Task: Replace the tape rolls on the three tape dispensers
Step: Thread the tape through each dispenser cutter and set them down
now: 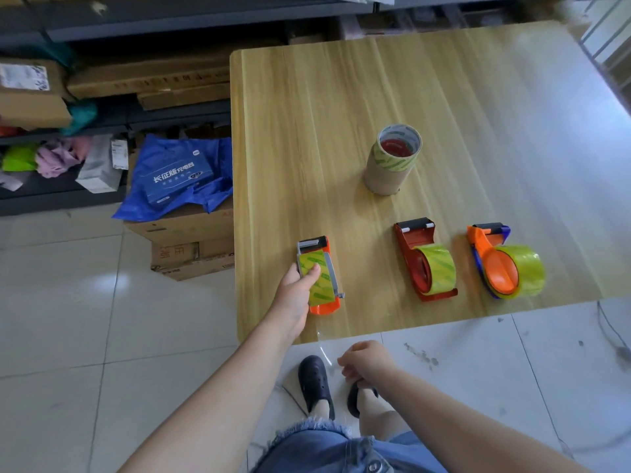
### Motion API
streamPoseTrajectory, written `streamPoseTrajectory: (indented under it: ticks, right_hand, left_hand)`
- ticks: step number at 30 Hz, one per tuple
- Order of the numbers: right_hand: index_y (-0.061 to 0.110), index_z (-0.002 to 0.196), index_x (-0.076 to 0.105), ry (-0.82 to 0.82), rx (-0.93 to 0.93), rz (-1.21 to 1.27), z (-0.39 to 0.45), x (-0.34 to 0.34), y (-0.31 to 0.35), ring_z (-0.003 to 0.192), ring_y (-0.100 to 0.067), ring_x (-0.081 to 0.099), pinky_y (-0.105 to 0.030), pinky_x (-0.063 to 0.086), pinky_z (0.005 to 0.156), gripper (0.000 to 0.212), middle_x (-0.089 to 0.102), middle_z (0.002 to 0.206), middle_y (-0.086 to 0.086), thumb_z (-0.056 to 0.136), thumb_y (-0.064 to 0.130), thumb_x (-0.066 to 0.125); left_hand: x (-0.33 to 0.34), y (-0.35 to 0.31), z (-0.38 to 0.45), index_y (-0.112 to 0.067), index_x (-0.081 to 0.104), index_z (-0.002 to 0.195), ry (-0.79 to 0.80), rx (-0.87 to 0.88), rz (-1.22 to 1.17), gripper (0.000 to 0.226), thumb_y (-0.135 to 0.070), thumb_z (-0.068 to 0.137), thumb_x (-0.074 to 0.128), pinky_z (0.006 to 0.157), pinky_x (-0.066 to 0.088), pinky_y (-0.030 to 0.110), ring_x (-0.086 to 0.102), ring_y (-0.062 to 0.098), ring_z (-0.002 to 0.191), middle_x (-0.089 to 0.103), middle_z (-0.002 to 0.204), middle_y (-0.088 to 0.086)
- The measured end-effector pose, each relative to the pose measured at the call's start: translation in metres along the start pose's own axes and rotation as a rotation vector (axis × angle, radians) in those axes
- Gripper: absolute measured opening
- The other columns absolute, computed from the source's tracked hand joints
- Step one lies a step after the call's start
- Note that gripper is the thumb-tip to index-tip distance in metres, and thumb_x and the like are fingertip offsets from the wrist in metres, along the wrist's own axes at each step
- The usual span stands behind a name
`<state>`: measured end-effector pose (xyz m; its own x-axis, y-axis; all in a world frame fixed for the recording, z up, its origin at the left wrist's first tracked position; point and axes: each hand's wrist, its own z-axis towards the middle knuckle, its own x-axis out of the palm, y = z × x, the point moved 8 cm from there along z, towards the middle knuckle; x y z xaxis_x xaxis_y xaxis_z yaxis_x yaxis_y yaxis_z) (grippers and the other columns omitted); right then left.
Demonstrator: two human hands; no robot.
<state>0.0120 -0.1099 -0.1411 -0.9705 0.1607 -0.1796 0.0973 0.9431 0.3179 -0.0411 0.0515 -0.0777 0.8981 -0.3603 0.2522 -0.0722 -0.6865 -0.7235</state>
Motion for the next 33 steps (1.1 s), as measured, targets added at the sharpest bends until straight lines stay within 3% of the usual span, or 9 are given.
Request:
streamPoseTrajectory:
  ticks: [5, 12, 17, 22, 27, 30, 33]
  right_hand:
    - [0.012, 0.084, 0.059, 0.026, 0.040, -0.105, 0.006, 0.002, -0.002, 0.056, -0.010, 0.056, -0.021, 0.045, 0.055, 0.005, 0.062, 0.066, 0.000, 0.085, 0.017, 0.061]
    - [0.013, 0.093, 0.054, 0.088, 0.099, -0.174, 0.018, 0.010, -0.005, 0.058, -0.010, 0.054, -0.020, 0.045, 0.055, 0.009, 0.060, 0.068, 0.001, 0.087, 0.018, 0.060]
    - [0.015, 0.076, 0.051, 0.090, 0.098, -0.271, 0.027, 0.018, -0.005, 0.067, -0.017, 0.055, -0.022, 0.046, 0.059, 0.011, 0.061, 0.074, -0.002, 0.086, 0.016, 0.055]
    - [0.017, 0.070, 0.050, 0.045, 0.120, -0.282, 0.034, 0.015, -0.011, 0.055, -0.010, 0.053, -0.022, 0.045, 0.054, 0.018, 0.057, 0.063, 0.001, 0.088, 0.019, 0.054]
    - [0.014, 0.064, 0.049, 0.048, 0.201, -0.271, 0.045, 0.020, -0.022, 0.055, -0.011, 0.053, -0.023, 0.046, 0.059, 0.027, 0.057, 0.063, 0.001, 0.089, 0.022, 0.053]
    - [0.011, 0.061, 0.048, 0.080, 0.243, -0.367, 0.046, 0.019, -0.035, 0.069, -0.014, 0.057, -0.024, 0.046, 0.071, 0.031, 0.060, 0.071, 0.002, 0.091, 0.020, 0.049]
    - [0.008, 0.072, 0.054, 0.060, 0.238, -0.322, 0.040, 0.009, -0.038, 0.071, -0.016, 0.057, -0.027, 0.050, 0.075, 0.025, 0.060, 0.074, 0.001, 0.093, 0.017, 0.046]
  left_hand:
    - [0.001, 0.009, 0.005, -0.025, 0.059, 0.102, 0.031, -0.006, 0.052, 0.015, -0.016, 0.095, 0.049, 0.094, 0.048, 0.040, 0.062, 0.023, 0.104, 0.068, 0.107, 0.005]
    - [0.002, 0.020, 0.008, -0.023, 0.055, 0.105, 0.048, 0.002, 0.084, 0.016, -0.013, 0.095, 0.049, 0.088, 0.051, 0.035, 0.062, 0.020, 0.099, 0.065, 0.107, 0.004]
    - [-0.002, 0.035, 0.008, -0.023, 0.051, 0.116, 0.046, -0.005, 0.188, 0.023, -0.013, 0.096, 0.048, 0.083, 0.049, 0.025, 0.060, 0.012, 0.102, 0.064, 0.111, -0.002]
    - [-0.006, 0.036, 0.009, -0.021, 0.049, 0.123, 0.063, -0.023, 0.236, 0.029, -0.012, 0.095, 0.049, 0.088, 0.048, 0.027, 0.060, 0.011, 0.100, 0.064, 0.108, -0.005]
    - [-0.009, 0.040, 0.010, -0.025, 0.048, 0.125, 0.068, -0.051, 0.249, 0.032, -0.013, 0.095, 0.049, 0.086, 0.047, 0.025, 0.060, 0.008, 0.101, 0.064, 0.111, -0.007]
    - [-0.009, 0.042, 0.012, -0.024, 0.052, 0.120, 0.090, -0.090, 0.208, 0.030, -0.011, 0.094, 0.051, 0.090, 0.047, 0.030, 0.060, 0.013, 0.103, 0.065, 0.112, -0.002]
    - [-0.016, 0.043, 0.012, -0.026, 0.057, 0.102, 0.050, -0.125, 0.195, 0.020, -0.009, 0.090, 0.057, 0.080, 0.048, 0.027, 0.062, 0.014, 0.099, 0.067, 0.107, 0.002]
